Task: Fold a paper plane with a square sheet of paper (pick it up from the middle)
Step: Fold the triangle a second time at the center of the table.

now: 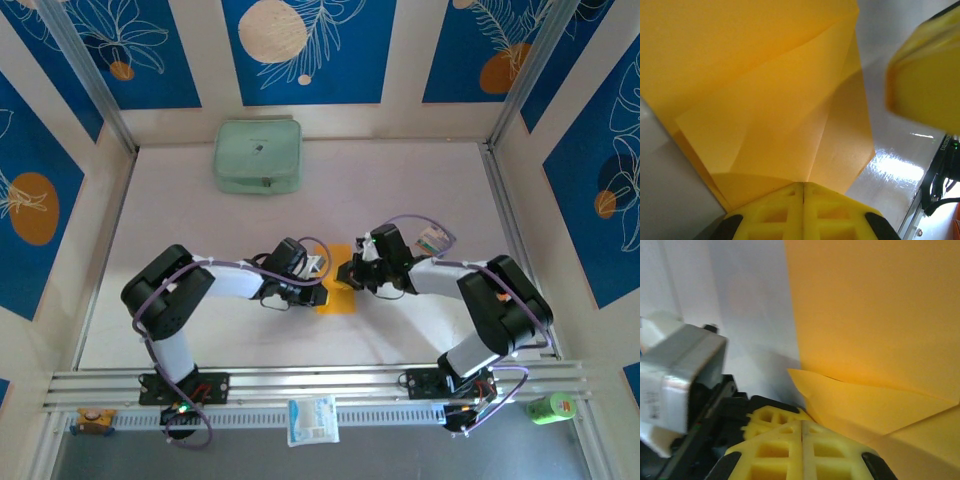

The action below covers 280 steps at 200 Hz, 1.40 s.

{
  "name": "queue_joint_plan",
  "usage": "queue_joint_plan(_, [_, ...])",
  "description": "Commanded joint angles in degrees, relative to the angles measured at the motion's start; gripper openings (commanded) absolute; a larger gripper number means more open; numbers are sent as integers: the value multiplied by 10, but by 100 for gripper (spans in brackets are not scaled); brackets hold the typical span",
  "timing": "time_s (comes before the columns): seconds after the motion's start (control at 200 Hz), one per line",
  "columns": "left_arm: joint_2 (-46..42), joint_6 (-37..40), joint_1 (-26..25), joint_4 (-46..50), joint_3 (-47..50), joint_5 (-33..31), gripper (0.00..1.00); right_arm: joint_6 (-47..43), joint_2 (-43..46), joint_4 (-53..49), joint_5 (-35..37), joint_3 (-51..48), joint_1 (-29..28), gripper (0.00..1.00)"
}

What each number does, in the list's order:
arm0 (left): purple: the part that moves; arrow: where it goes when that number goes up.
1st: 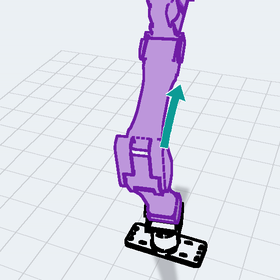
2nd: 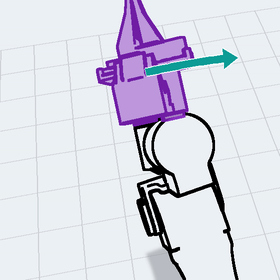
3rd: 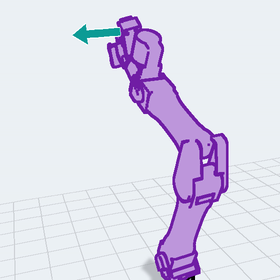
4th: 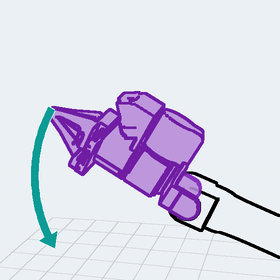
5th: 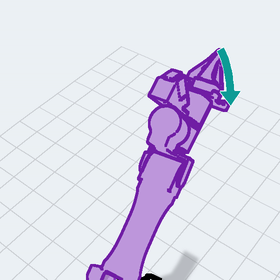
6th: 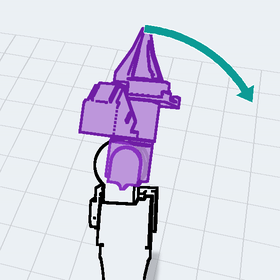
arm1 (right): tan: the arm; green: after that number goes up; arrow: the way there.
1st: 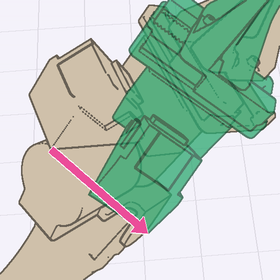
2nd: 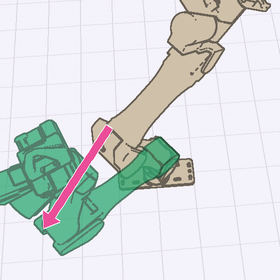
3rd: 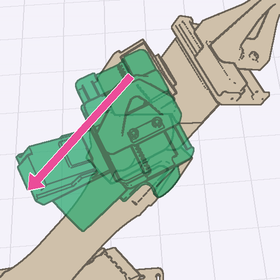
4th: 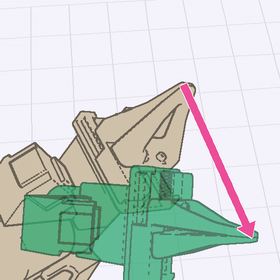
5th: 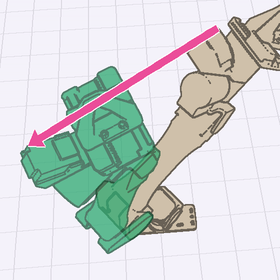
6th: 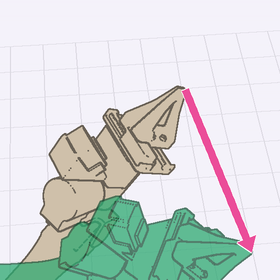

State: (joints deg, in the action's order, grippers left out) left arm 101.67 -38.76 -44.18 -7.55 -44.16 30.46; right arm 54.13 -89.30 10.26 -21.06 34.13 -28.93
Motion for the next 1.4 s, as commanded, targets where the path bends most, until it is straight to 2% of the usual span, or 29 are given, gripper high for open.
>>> queue_joint_plan(0.0, [8,-3,-5,59,19,-31,0,6,-24,12,9,-12,-1,1])
queue_joint_plan(0.155, [-3,-1,-6,57,19,-28,3,3,-55,18,14,-23,14,0])
queue_joint_plan(0.435, [-52,-7,-6,50,-11,-19,8,2,-53,12,26,-35,12,0])
queue_joint_plan(0.755, [36,-8,-9,41,-83,9,10,6,-57,16,24,-34,12,0])
queue_joint_plan(0.875, [59,-10,-14,49,-87,-5,10,7,-59,15,26,-36,13,0])
queue_joint_plan(1.105, [40,8,-15,75,-63,-34,10,8,-59,10,30,-38,14,0])
queue_joint_plan(1.395, [18,36,-18,114,-73,-27,10,7,-61,5,30,-35,15,0])
